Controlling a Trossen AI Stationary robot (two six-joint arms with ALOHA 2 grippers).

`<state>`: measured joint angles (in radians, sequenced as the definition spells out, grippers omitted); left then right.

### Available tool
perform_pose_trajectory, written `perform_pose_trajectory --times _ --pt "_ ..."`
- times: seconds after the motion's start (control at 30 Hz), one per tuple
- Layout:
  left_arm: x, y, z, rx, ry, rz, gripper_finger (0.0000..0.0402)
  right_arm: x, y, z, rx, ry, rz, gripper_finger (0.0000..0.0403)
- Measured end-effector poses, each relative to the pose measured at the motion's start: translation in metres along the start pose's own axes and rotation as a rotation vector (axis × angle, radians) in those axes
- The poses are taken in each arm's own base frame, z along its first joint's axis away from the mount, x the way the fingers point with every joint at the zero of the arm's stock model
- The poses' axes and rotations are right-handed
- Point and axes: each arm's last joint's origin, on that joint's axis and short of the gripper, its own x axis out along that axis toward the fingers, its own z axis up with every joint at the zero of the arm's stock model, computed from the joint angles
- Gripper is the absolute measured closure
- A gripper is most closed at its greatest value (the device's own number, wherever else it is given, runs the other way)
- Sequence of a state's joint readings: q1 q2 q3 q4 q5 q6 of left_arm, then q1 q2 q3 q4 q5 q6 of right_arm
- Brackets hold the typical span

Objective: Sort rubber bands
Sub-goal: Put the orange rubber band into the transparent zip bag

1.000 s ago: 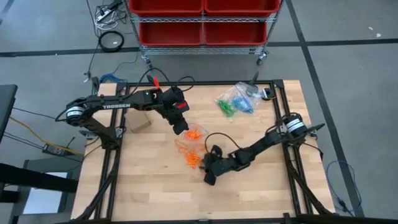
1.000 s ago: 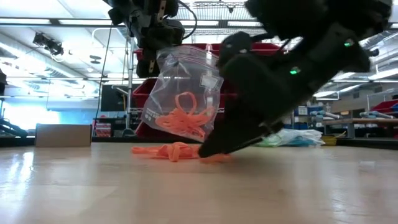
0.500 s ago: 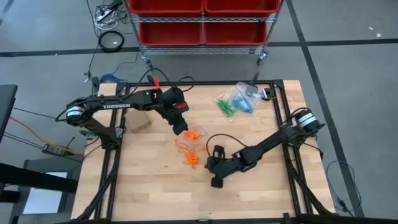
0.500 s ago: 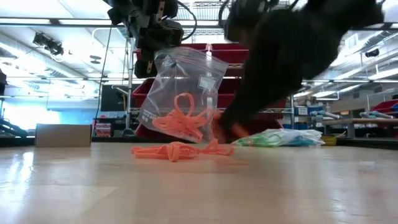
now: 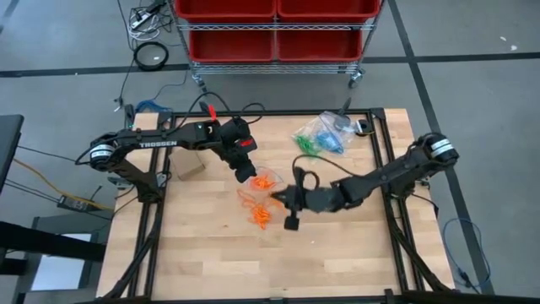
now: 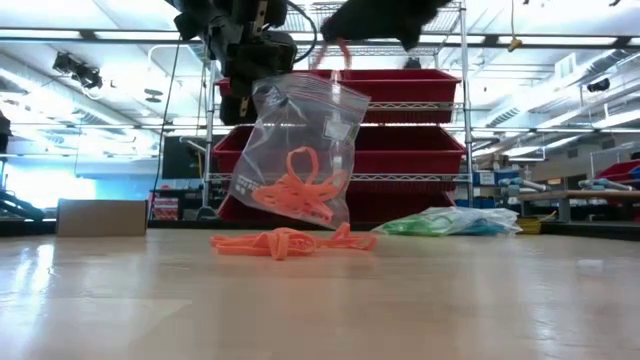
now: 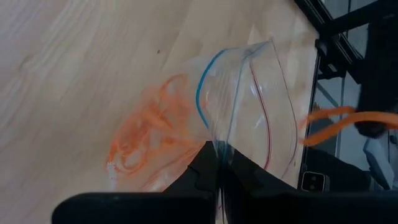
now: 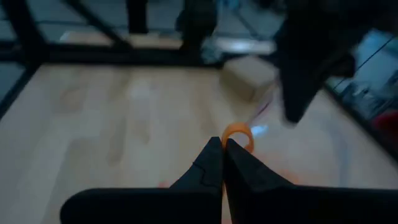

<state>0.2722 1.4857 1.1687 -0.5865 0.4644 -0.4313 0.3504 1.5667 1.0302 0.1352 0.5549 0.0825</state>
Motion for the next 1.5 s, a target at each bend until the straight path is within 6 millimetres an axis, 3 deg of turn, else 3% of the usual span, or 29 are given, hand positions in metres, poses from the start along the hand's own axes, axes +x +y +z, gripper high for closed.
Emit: perform_pose_trajectory --times 0.27,0.5,0.6,0.93,1.23,1.5 --pt "0.000 0.000 0.000 -0.002 0.002 0.001 0.0385 0.021 -0.039 0.008 -0.023 -0.045 -0.034 0.0403" --pt "0.000 0.000 0.000 0.000 -0.002 -0.001 0.0385 0.023 -0.045 0.018 -0.057 -0.068 -0.032 0.0403" --pt "0.000 0.000 0.001 0.003 -0.007 -0.003 0.0385 0.024 -0.047 0.012 -0.083 -0.005 -0.032 0.0403" --pt "0.000 -0.001 0.001 0.001 -0.012 -0.006 0.0385 0.030 -0.040 0.002 -0.068 0.049 0.018 0.0398" --pt "0.000 -0.001 0.001 -0.013 -0.010 -0.005 0.0385 0.018 -0.030 0.000 -0.106 0.075 -0.129 0.0291" --pt "0.000 -0.001 0.002 -0.010 -0.013 -0.011 0.0385 0.000 -0.013 -0.007 -0.070 0.152 -0.081 0.0281"
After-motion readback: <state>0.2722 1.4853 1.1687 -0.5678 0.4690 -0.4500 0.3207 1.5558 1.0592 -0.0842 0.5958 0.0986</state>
